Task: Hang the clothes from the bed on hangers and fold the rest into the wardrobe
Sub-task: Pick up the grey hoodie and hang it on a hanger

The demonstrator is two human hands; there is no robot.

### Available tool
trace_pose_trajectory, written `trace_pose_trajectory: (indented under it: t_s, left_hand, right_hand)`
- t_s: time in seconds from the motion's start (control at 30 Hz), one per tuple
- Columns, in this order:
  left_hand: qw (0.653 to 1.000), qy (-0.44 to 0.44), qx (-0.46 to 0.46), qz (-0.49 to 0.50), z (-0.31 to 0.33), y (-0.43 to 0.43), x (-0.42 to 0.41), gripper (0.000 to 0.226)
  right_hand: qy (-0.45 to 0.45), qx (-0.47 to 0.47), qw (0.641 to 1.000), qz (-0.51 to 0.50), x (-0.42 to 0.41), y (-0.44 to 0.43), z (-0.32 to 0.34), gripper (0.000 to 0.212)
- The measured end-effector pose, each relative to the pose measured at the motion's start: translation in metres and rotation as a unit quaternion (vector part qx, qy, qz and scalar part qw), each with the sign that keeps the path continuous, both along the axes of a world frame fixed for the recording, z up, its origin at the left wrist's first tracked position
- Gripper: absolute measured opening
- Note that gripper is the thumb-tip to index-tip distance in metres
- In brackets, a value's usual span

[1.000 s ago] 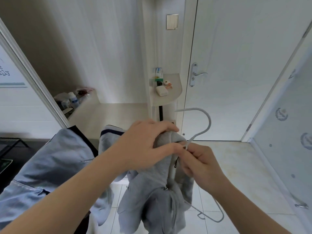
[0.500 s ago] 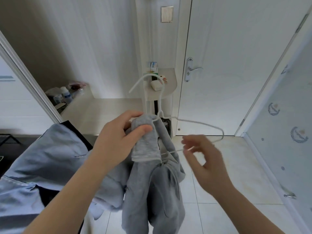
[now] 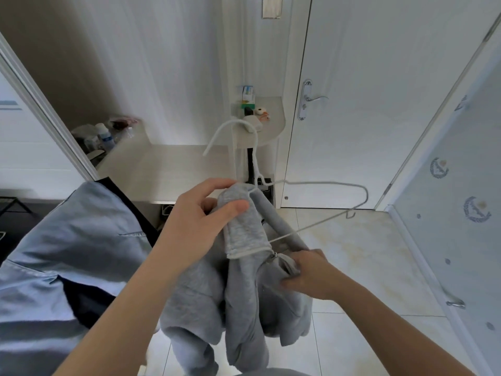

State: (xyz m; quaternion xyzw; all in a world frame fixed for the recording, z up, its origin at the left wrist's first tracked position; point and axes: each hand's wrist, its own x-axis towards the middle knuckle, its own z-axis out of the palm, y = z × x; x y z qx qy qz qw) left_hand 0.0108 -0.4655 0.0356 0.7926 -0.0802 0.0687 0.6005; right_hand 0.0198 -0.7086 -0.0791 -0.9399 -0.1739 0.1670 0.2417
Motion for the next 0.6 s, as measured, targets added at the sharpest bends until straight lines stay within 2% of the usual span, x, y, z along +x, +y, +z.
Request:
trace_pose_trajectory:
  t_s: [0.1,0.2,0.3,0.43,0.5,0.6]
  left_hand:
    - [0.999,-0.007,0.041,-0.008,-0.004,0.015,-0.002,0.037]
    - [0.995,-0.005,0.094,-0.036,-0.004,0.032,-0.008,0.029]
    - [0.988,0.004,0.151,-0.034,0.0,0.046,-0.014,0.027]
    - [0.969,0.015,0.247,-0.019,0.001,0.062,-0.012,0.009]
    - [0.961,0.008,0.277,-0.02,-0.002,0.061,-0.01,0.016]
    - [0.966,-0.012,0.255,-0.039,-0.005,0.041,-0.009,0.017]
  right_hand:
    - [-0.1,-0.048,0.994,-0.02,0.008,-0.03,0.001,0.026]
    - [-0.176,-0.025,0.983,-0.042,0.012,-0.061,0.003,0.008]
    - [-0.23,-0.001,0.972,-0.055,0.012,-0.084,0.01,0.007]
    - [-0.258,0.031,0.964,-0.048,0.009,-0.094,0.035,0.01]
    - [-0.246,0.085,0.965,-0.032,0.008,-0.087,0.055,0.01]
    - [-0.221,0.13,0.967,-0.002,0.005,-0.059,0.082,0.02]
